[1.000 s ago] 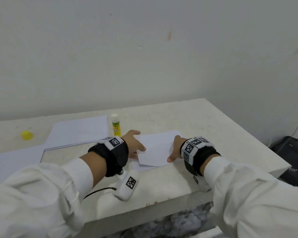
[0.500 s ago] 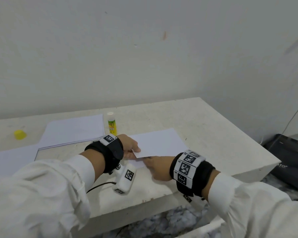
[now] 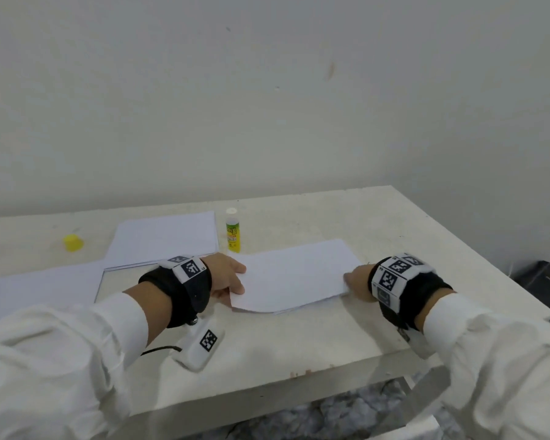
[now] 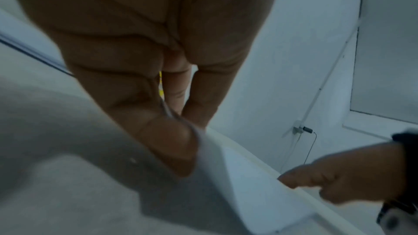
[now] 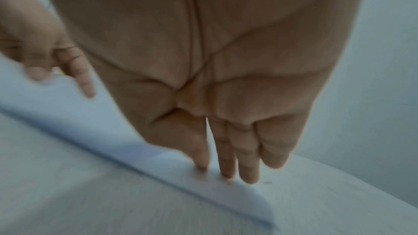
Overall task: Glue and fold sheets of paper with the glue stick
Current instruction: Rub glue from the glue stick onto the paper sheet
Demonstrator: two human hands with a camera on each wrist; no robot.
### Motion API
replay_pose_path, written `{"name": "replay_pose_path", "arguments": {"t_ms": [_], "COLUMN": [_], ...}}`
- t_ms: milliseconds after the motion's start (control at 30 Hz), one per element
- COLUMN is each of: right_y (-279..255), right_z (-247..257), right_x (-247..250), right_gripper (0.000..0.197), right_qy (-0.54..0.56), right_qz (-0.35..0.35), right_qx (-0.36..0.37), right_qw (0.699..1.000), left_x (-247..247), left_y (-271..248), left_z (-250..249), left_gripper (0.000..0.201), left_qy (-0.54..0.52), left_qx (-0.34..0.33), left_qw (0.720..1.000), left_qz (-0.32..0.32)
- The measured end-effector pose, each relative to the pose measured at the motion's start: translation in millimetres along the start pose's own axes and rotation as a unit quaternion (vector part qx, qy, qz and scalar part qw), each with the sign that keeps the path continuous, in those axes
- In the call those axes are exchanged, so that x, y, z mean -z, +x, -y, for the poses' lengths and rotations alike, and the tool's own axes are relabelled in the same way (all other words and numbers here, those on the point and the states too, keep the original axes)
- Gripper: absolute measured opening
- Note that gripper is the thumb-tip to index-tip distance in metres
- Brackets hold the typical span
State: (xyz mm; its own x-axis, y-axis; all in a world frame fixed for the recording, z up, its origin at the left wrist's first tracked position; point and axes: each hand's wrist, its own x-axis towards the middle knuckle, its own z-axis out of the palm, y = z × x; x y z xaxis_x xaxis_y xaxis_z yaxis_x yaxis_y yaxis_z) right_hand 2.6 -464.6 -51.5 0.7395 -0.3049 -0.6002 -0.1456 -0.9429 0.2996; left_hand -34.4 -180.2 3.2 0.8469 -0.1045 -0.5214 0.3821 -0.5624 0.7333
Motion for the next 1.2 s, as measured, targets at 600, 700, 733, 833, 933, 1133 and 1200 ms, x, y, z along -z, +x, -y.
{"name": "replay_pose_path", "arguments": {"t_ms": [600, 700, 733, 833, 933, 1133, 1200], "right_y": [-75, -66, -62, -70, -88, -139, -151], "right_z": [193, 198, 199, 202, 214, 238, 248], "right_x": [114, 113, 111, 113, 117, 120, 120], "right_gripper": [0.048, 0.041, 0.04, 0.032, 0.048, 0.042, 0.023], "right_qy": [0.324, 0.325, 0.35, 0.374, 0.43, 0.388, 0.391], "right_qz": [-0.113, -0.133, -0.14, -0.186, -0.201, -0.24, -0.228], "right_qx": [0.114, 0.104, 0.107, 0.106, 0.181, 0.287, 0.324], "right_qw": [0.932, 0.931, 0.92, 0.902, 0.861, 0.842, 0.831], "left_x": [123, 128, 129, 131, 133, 139, 139], "left_y": [-48, -46, -46, -47, -49, -47, -48], "left_z": [97, 103, 105, 110, 116, 120, 121], "left_gripper": [0.065, 0.067, 0.068, 0.069, 0.079, 0.089, 0.089], "left_qy": [0.348, 0.372, 0.386, 0.464, 0.519, 0.526, 0.539], "left_qx": [0.06, 0.054, 0.049, 0.015, -0.004, 0.009, 0.012], "left_qw": [0.933, 0.923, 0.918, 0.883, 0.853, 0.85, 0.842], "left_qz": [-0.076, -0.075, -0.075, -0.071, -0.047, -0.034, -0.027]}}
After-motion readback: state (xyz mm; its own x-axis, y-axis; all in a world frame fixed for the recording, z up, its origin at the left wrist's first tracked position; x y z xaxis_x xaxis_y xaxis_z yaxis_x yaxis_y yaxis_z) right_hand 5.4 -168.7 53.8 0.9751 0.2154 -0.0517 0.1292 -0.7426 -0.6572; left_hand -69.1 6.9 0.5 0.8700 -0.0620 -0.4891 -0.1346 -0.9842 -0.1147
